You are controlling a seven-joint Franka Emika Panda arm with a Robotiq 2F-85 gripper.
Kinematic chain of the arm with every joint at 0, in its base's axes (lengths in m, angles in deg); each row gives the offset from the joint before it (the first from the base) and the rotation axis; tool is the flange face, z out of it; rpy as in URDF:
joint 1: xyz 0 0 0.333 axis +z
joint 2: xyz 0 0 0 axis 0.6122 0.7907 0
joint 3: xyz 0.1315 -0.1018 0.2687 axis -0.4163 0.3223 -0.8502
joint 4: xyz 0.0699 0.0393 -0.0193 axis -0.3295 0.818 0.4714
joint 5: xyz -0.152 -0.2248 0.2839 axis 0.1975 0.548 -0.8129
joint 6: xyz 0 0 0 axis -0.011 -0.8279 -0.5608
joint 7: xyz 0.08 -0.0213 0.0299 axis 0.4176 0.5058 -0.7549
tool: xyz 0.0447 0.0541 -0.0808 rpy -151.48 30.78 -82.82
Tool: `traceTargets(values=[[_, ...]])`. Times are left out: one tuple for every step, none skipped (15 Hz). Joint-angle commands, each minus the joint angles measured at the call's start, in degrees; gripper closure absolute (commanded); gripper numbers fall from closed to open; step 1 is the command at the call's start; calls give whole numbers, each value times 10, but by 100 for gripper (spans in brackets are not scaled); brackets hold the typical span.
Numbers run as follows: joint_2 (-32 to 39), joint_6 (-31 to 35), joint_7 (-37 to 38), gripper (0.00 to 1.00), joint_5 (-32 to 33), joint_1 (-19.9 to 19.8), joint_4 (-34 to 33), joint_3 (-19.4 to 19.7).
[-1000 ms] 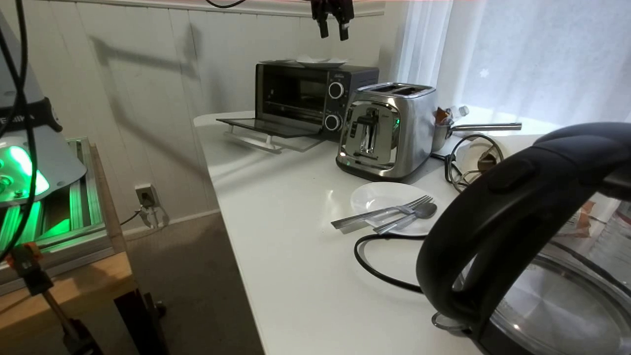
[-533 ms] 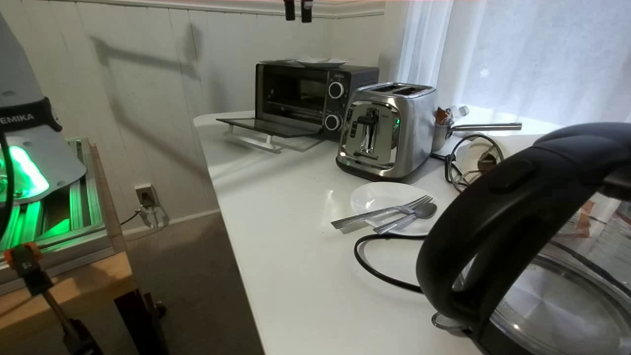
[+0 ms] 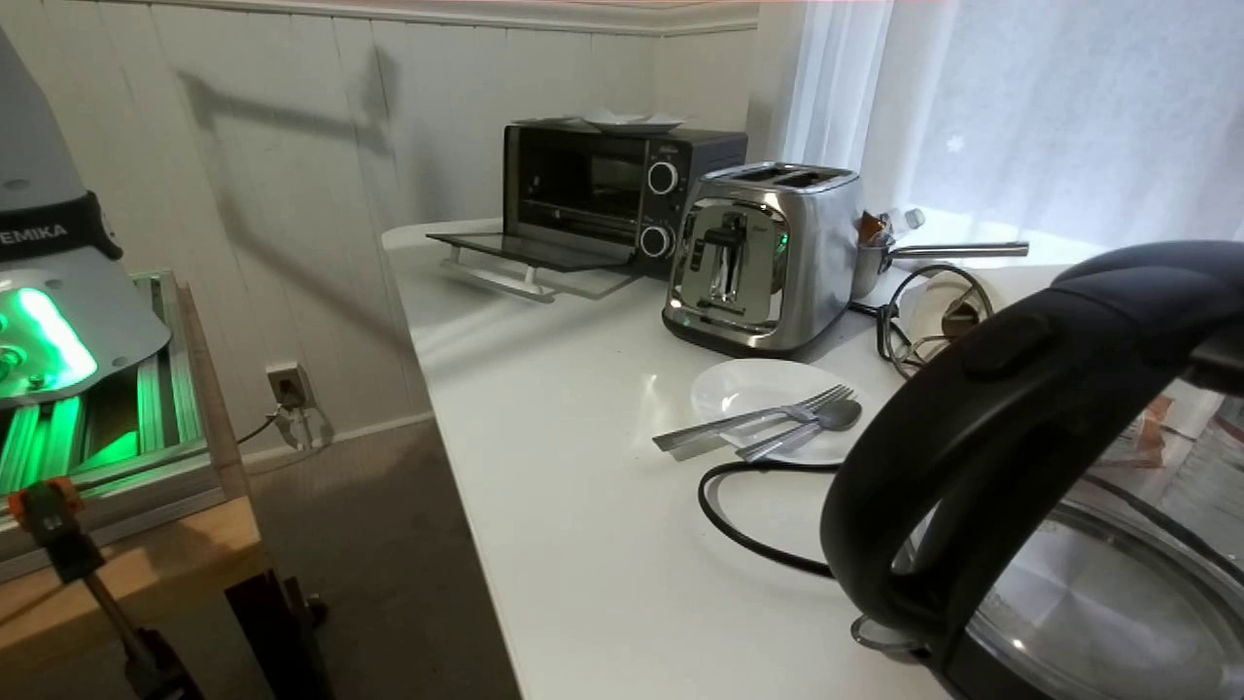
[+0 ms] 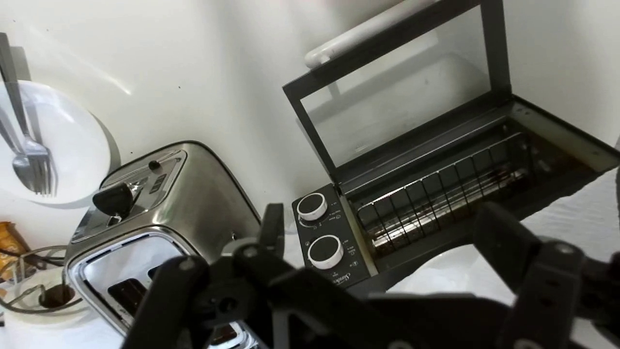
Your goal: Remove the plate from the oven the use the paper towel to wipe it
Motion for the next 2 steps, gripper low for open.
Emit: traceTargets(values=[[7, 0, 0, 0, 0, 0, -1, 0], [10, 0, 0, 0, 0, 0, -2, 0]])
